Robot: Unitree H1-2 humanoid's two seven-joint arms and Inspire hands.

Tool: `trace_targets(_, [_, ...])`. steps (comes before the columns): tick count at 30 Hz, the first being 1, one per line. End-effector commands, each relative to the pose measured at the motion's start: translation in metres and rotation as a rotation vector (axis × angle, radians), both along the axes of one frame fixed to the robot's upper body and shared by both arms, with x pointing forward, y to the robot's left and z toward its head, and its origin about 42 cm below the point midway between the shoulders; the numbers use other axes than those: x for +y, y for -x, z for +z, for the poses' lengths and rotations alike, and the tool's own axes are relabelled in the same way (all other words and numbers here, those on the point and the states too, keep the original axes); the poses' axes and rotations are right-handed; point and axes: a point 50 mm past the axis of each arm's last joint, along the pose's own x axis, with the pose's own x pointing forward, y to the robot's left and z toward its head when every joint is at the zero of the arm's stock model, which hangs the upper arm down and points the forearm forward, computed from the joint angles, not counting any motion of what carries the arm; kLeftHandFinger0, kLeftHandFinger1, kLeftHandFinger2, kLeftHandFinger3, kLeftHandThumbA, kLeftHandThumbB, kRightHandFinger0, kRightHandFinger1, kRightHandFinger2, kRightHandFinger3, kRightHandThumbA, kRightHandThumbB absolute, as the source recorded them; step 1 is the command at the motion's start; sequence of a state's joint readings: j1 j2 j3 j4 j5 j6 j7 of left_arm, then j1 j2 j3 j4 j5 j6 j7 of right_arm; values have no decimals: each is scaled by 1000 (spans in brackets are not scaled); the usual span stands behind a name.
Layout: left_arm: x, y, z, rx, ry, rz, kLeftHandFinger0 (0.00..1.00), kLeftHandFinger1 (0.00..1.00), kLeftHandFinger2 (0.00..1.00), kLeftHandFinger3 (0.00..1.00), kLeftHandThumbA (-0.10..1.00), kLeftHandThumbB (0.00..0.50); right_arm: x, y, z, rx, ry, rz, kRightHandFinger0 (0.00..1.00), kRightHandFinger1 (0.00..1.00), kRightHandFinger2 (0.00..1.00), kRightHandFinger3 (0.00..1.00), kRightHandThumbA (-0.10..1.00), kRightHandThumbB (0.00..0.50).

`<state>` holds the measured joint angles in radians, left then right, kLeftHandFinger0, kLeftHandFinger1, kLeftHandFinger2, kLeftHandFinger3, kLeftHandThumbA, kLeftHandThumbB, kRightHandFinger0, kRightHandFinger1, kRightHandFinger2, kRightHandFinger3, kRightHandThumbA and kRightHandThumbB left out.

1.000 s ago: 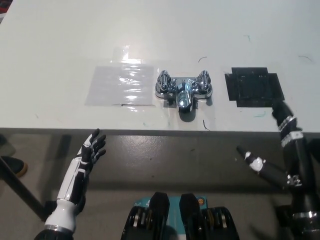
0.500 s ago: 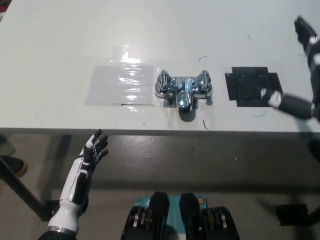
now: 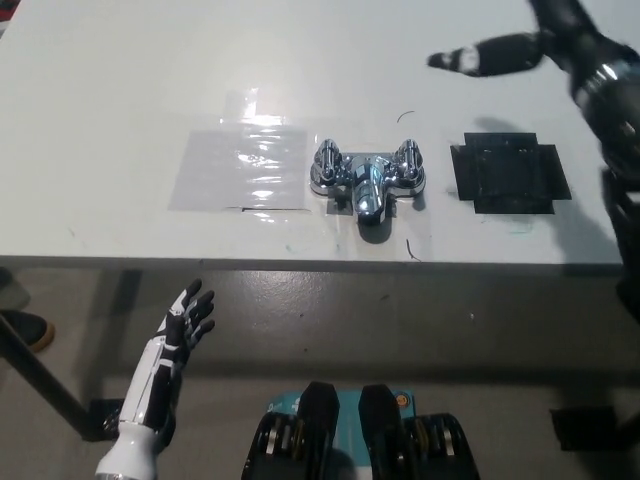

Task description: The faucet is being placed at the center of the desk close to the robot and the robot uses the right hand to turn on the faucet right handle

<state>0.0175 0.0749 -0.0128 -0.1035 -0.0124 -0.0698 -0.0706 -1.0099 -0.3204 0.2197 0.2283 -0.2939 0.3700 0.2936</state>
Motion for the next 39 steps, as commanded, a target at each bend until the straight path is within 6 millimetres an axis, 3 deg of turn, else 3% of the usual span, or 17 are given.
trace_targets(1, [-3, 4, 4, -79, -28, -32, 1000, 1000, 1000, 1000, 1000, 97, 37, -30, 54, 130, 310, -25, 1000, 1000, 1000, 1000, 1000, 303])
trace_targets(7, [-5, 5, 2, -55, -16, -37, 1000, 1000, 1000, 1000, 1000, 135, 68, -55, 58, 234, 423, -61, 1000, 1000, 1000, 1000, 1000, 314])
trace_targets(11, [-6, 7, -1, -50, -15, -41, 1000, 1000, 1000, 1000, 992, 112, 86, -74, 56, 342, 472, -132, 1000, 1000, 1000, 1000, 1000, 305])
trace_targets(13, [-5, 7, -1, -51, -19, -45, 1000, 1000, 1000, 1000, 989, 103, 90, -77, 56, 375, 501, -153, 1000, 1000, 1000, 1000, 1000, 281])
trace_targets(16, [-5, 6, 0, -61, -20, -44, 1000, 1000, 1000, 1000, 988, 102, 95, -80, 62, 434, 621, -99, 1000, 1000, 1000, 1000, 1000, 187])
trace_targets(18, [-3, 8, -1, -59, -21, -41, 1000, 1000, 1000, 1000, 991, 113, 99, -81, 62, 439, 638, -120, 1000, 1000, 1000, 1000, 1000, 180])
trace_targets(23, [-3, 6, 2, -61, -30, -43, 1000, 1000, 1000, 1000, 1000, 114, 96, -83, 68, 447, 682, -153, 1000, 1000, 1000, 1000, 1000, 199])
trace_targets(25, [-3, 6, 2, -66, -36, -42, 1000, 1000, 1000, 1000, 1000, 108, 96, -84, 68, 427, 708, -196, 1000, 1000, 1000, 1000, 1000, 238])
trace_targets(29, [-2, 6, 2, -60, -33, -45, 1000, 1000, 1000, 1000, 1000, 111, 93, -86, 59, 436, 703, -184, 1000, 1000, 1000, 1000, 1000, 228])
trace_targets(33, [-2, 11, 0, -48, -30, -41, 1000, 1000, 1000, 1000, 989, 121, 93, -86, 46, 485, 688, -126, 1000, 1000, 1000, 1000, 1000, 167])
trace_targets(39, [-3, 9, 3, -55, -38, -42, 1000, 1000, 1000, 1000, 987, 115, 89, -86, 39, 538, 677, -114, 1000, 1000, 1000, 1000, 1000, 171])
